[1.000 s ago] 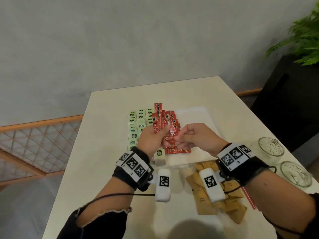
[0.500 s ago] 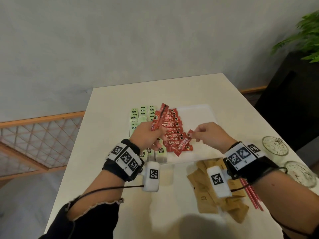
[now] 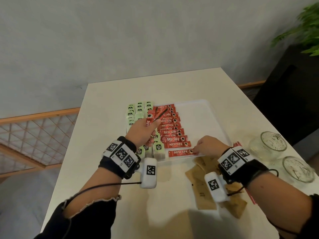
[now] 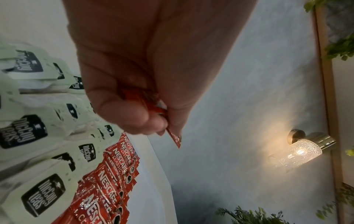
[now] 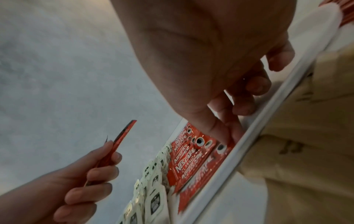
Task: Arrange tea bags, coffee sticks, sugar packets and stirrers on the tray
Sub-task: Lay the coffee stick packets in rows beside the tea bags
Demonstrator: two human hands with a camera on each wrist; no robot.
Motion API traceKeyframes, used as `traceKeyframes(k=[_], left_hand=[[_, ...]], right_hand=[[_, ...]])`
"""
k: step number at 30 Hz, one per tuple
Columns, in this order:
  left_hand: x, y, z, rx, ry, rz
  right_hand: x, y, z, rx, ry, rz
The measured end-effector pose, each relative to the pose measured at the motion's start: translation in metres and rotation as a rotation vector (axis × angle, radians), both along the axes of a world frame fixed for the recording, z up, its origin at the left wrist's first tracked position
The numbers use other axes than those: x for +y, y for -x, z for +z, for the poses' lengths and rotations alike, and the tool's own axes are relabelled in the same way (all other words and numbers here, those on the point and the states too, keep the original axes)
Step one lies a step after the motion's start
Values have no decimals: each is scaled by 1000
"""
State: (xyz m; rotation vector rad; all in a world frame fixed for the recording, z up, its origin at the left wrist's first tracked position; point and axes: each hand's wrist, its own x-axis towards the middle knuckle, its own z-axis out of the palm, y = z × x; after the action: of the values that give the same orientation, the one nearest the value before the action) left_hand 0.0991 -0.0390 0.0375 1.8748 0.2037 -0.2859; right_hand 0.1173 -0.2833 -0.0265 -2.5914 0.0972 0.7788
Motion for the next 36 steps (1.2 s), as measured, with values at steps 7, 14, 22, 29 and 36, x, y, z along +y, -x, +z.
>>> traceKeyframes(k=[7,14,22,29,36], left_hand=[[-1,4,-1,73,28,-37],[-9,16,4,60,-18,-250],[-13,28,12,9,74,-247],[-10,23,21,-8,218,6],[-16,32,20,23,163,-63]], right_hand=[[12,-9,3,-52,-45,-52],[32,13,62,-213,-678,-238],[33,27,73,-79,-1078,-339],[23,36,80,-284,-1052,-268],[20,38,81,-391,-1034,-206]])
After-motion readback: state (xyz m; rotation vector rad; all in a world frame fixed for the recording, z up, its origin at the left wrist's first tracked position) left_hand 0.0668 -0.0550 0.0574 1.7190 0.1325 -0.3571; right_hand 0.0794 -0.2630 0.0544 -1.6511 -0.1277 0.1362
